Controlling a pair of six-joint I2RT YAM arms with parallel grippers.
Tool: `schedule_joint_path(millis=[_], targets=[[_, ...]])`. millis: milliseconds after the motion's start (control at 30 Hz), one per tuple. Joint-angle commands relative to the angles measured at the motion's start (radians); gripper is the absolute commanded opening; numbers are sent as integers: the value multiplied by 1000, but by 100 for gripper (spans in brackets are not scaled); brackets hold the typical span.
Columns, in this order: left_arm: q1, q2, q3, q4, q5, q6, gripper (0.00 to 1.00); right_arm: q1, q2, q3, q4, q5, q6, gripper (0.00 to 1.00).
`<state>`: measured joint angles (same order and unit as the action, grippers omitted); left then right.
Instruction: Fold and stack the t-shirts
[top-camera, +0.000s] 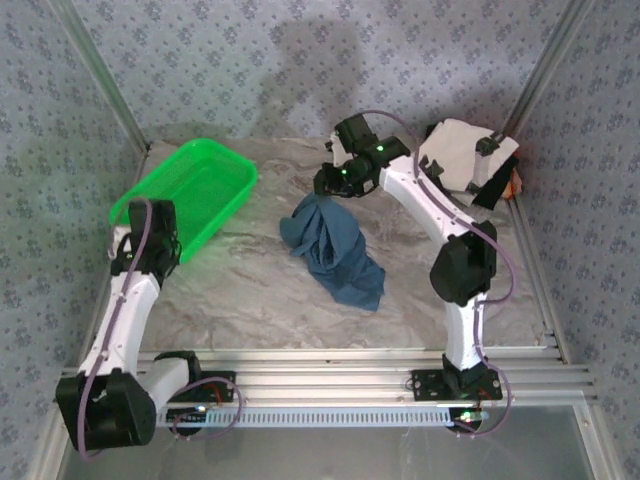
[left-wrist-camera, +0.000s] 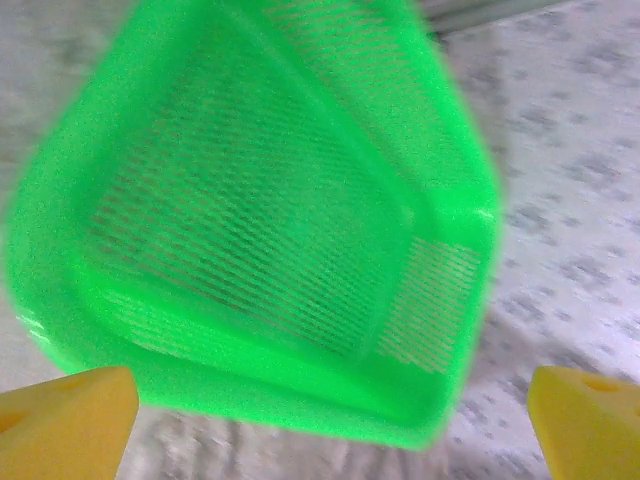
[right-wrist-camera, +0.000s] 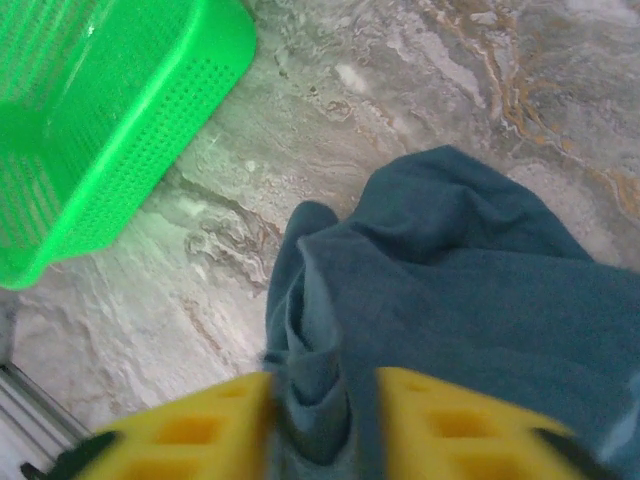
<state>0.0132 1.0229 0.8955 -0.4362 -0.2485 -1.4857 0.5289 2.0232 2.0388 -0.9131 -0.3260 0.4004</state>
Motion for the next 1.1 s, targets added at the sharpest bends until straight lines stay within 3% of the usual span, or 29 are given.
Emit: schedule_joint_path(millis=[0,100,200,267,367,467,633,833,1067], targets=[[-114,8,178,-170,-73,210,100,-4,30,58,-100,-41,-77,58],[-208,110,264,-147,-22,352,100,-7,-23,15,-82,-64,-81,72],[-256,223,264,-65,95,425,97,-33,-95,-61,-111,-49,-105,75],[-258,333,256,23,226,447,90,-53,-162,-151,-134,-4,-118,75],[-257,541,350,2,321,530,75,-71,-268,-318,-150,57,-135,75],[-242,724,454,-18,341,591,67,-72,-370,-519,-133,82,-147,74],[-208,918,624,-67,312,661,65,-10,-504,-785,-8,25,-105,74],[-151,1066,768,-127,296,700,66,81,-475,-887,-8,117,-124,72],[-122,1147,870,-126,299,694,70,170,-347,-863,-21,241,-175,72]])
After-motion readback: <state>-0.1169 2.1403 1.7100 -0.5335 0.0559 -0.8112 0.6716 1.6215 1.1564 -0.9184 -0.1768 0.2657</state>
